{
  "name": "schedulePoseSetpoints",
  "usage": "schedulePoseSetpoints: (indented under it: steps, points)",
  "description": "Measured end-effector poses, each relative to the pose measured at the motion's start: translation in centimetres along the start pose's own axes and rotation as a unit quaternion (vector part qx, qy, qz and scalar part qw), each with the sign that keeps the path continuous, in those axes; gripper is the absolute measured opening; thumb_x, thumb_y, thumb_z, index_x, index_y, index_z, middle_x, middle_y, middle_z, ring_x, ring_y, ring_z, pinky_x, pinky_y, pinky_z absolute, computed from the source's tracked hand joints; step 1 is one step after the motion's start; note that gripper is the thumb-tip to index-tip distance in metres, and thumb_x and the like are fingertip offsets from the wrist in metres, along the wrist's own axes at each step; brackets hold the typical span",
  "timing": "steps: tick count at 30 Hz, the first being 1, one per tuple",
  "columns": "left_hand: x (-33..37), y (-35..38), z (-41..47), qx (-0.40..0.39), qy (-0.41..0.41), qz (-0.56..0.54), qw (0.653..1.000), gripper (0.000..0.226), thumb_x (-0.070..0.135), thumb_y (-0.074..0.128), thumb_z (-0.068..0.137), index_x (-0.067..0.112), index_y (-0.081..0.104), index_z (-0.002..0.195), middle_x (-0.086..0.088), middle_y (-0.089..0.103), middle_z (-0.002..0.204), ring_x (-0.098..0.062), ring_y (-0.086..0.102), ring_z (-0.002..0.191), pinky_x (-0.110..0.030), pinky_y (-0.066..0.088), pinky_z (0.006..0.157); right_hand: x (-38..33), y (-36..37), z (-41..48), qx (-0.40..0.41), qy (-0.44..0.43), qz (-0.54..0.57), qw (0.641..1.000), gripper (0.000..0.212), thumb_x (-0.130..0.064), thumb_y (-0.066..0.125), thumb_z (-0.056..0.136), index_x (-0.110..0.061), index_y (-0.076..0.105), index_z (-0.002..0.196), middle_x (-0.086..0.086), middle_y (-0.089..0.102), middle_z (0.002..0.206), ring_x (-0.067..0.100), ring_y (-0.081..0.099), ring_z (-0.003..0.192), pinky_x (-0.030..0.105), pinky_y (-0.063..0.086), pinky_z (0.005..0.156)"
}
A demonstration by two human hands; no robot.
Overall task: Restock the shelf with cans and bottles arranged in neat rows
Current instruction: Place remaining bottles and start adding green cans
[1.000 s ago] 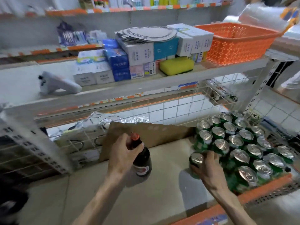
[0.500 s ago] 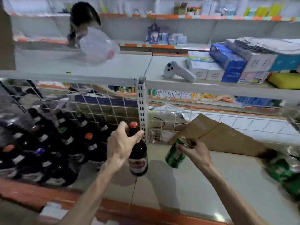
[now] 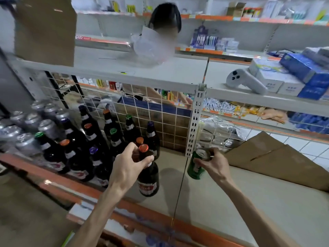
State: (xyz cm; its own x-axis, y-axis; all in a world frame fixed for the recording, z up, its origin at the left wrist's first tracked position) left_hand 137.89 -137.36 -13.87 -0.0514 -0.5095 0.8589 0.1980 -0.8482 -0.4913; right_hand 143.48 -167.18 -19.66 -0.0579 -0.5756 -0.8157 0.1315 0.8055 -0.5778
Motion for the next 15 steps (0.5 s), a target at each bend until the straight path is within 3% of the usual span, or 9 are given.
schedulePoseSetpoints:
  steps: [4,7,11,15]
  points:
    - [-1.9,-1.5,0.2,-0.01,0.003,0.008,1.0,0.032,0.026,0.082,0.082,0.016,0.052,0.077,0.007,0.074,0.072,-0.004,0.074,0.074,-0.034,0.059,0.071,0.2,1.8,0.5,0.017,0.021,-0.024,0.999,0.046,-0.03,0.089,0.066,-0.032,0.053,0.093,0.004,0.064,0.101,0.02,0.063,0.09,0.037,0.056,0.08]
    - [-3.2,-2.4,0.3,-0.023,0.008,0.009,1.0,0.03,0.027,0.082,0.081,0.017,0.054,0.078,0.006,0.074,0.073,-0.005,0.073,0.074,-0.028,0.057,0.069,0.4,3.6,1.2,0.008,0.033,-0.027,0.999,0.045,-0.034,0.088,0.065,-0.023,0.061,0.098,-0.002,0.062,0.098,0.014,0.062,0.087,0.035,0.057,0.077]
    - [-5.0,-2.9,0.4,-0.04,0.022,0.033,0.998,0.031,0.031,0.083,0.078,0.021,0.054,0.078,0.011,0.067,0.069,-0.006,0.065,0.065,-0.013,0.046,0.058,2.9,7.1,4.0,-0.003,0.055,-0.033,0.998,0.059,-0.052,0.083,0.053,-0.028,0.064,0.103,-0.004,0.064,0.102,0.012,0.064,0.089,0.037,0.06,0.075]
    - [-6.9,-3.2,0.6,-0.055,0.022,0.038,0.998,0.032,0.039,0.081,0.077,0.024,0.054,0.08,0.011,0.06,0.066,-0.011,0.057,0.061,-0.022,0.046,0.056,2.7,10.0,5.7,-0.003,0.055,-0.021,0.998,0.067,-0.056,0.08,0.051,-0.027,0.061,0.108,0.001,0.061,0.108,0.01,0.064,0.09,0.035,0.06,0.078]
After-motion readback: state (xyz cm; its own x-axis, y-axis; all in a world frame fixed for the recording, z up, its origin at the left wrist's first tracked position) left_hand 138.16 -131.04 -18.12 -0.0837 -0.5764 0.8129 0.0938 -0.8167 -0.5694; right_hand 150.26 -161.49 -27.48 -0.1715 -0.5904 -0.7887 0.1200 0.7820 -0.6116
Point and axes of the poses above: each hand's wrist, its own z-axis towards the middle knuckle, its own y-axis out of the palm, x = y × z, the point moved 6 cm from there along z, towards the middle knuckle
